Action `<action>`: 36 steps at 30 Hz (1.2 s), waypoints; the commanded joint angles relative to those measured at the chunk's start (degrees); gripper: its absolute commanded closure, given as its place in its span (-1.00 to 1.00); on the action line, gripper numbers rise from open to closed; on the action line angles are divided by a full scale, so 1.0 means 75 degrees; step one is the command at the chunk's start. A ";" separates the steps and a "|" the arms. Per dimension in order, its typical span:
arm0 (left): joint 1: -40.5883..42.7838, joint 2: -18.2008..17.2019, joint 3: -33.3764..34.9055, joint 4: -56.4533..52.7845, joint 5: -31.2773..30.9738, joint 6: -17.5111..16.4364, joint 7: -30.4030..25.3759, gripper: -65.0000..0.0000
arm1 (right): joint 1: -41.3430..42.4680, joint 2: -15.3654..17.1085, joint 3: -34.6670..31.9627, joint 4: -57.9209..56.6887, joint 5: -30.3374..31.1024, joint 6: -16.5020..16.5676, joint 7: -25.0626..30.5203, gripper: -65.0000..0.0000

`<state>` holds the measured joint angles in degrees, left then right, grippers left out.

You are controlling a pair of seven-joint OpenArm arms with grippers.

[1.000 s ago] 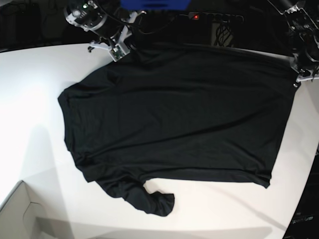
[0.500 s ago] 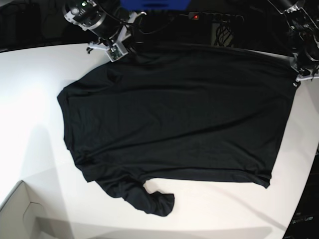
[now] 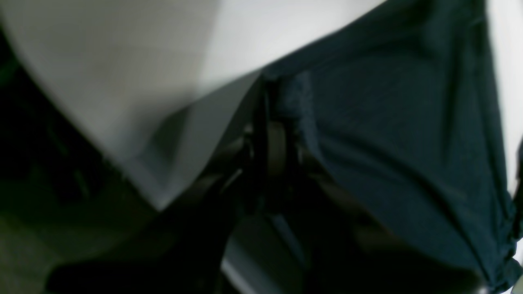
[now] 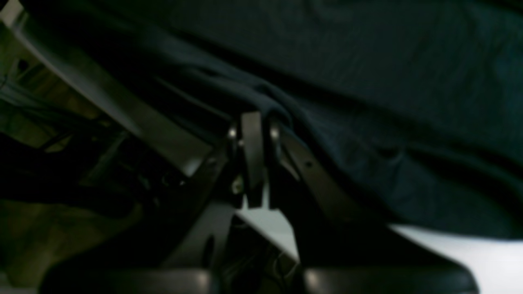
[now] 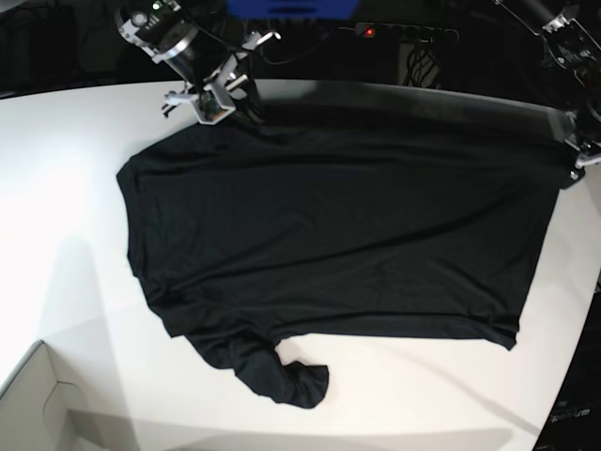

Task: Layout the t-shirt on the table in an organized manner, then fold the t-shirt properly
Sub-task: 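Pull the shirt edges apart with both grippers to flatten the body, then lift the shirt edge with the right gripper and pull it outward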

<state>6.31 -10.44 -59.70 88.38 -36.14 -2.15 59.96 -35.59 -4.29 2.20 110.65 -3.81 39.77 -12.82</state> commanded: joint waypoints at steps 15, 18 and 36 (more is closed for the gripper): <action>-0.1562 -0.0044 -0.0016 -0.0361 0.0054 -0.0024 -0.0183 1.00 | 0.1997 0.0028 -0.0006 -0.0365 0.0116 0.0031 -0.1262 1.00; -0.1902 -0.0068 -0.0016 -0.0631 0.0054 -0.0024 -0.0230 1.00 | 0.2372 0.0039 -0.0006 -0.0693 0.0116 0.0031 -0.1356 1.00; -0.2863 -0.0373 0.0546 -0.2365 0.0054 -0.0012 -0.1226 1.00 | 0.4002 0.0039 0.0041 -0.2194 0.0092 0.0031 -0.1356 1.00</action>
<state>-13.85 -11.90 -55.51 69.65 -34.96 -1.93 52.21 -6.07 -3.97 2.46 93.27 -3.99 39.83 -24.16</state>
